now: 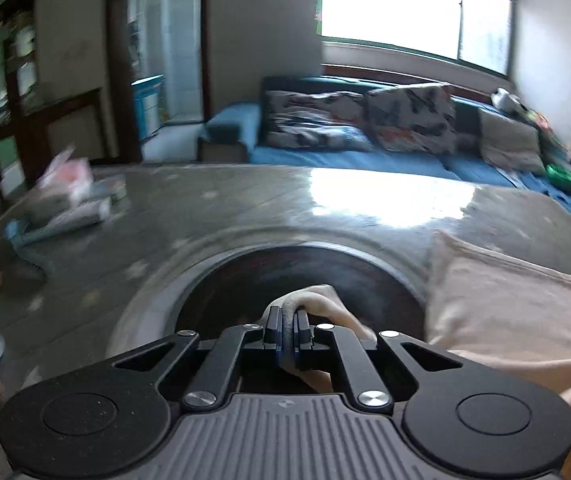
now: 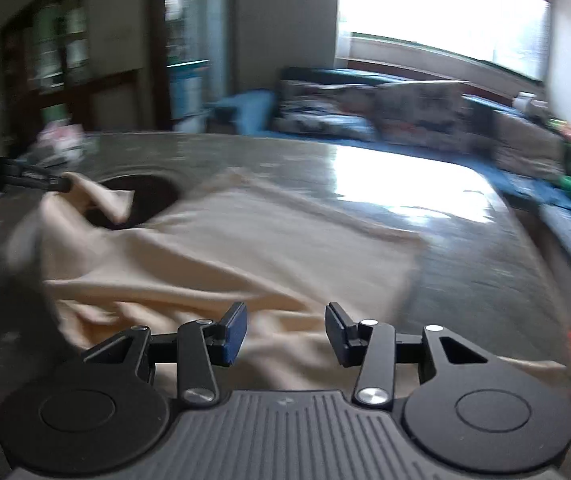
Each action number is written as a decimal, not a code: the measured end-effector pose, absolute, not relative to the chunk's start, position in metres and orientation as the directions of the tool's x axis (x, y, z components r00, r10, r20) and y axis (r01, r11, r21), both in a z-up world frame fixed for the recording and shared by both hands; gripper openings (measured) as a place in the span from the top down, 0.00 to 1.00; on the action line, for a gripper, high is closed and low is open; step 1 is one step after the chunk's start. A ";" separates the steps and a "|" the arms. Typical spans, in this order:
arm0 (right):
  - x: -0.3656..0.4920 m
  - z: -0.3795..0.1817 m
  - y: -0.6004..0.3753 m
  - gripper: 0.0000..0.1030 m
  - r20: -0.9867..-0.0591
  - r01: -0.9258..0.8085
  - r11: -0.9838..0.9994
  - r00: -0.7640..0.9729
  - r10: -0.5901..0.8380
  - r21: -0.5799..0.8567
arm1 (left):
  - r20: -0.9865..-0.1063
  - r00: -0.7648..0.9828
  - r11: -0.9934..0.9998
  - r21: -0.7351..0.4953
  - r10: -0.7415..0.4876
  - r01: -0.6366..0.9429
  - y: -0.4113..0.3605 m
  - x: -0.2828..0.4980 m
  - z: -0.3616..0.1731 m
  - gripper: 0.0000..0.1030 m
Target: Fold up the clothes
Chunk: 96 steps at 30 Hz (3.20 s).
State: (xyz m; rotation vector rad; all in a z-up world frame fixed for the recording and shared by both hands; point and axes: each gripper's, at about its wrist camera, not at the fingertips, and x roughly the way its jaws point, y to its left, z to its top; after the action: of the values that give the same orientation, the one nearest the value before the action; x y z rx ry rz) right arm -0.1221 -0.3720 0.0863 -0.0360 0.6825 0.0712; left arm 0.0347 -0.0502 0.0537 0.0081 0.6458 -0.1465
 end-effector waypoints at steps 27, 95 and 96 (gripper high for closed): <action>-0.179 0.080 -0.282 0.97 -0.779 -0.655 0.754 0.447 0.440 0.050 | -0.680 0.730 0.996 -0.090 -0.062 0.000 0.033 -0.066 0.036 0.92; -0.065 0.092 -0.455 0.82 -0.707 0.060 0.993 0.707 0.028 0.099 | -0.669 0.634 0.896 -0.114 -0.388 0.428 -0.105 -0.058 0.027 0.33; -0.054 0.088 -0.450 0.82 -0.713 0.048 0.994 0.700 0.035 0.096 | -0.670 0.633 0.898 -0.117 -0.387 0.425 -0.105 -0.055 0.027 0.33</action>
State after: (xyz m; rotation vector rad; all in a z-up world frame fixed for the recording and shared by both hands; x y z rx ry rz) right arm -0.0536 -0.4502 0.0880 0.1106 0.7961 -0.0075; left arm -0.0547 -0.1051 0.0267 0.0540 0.7530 -0.4646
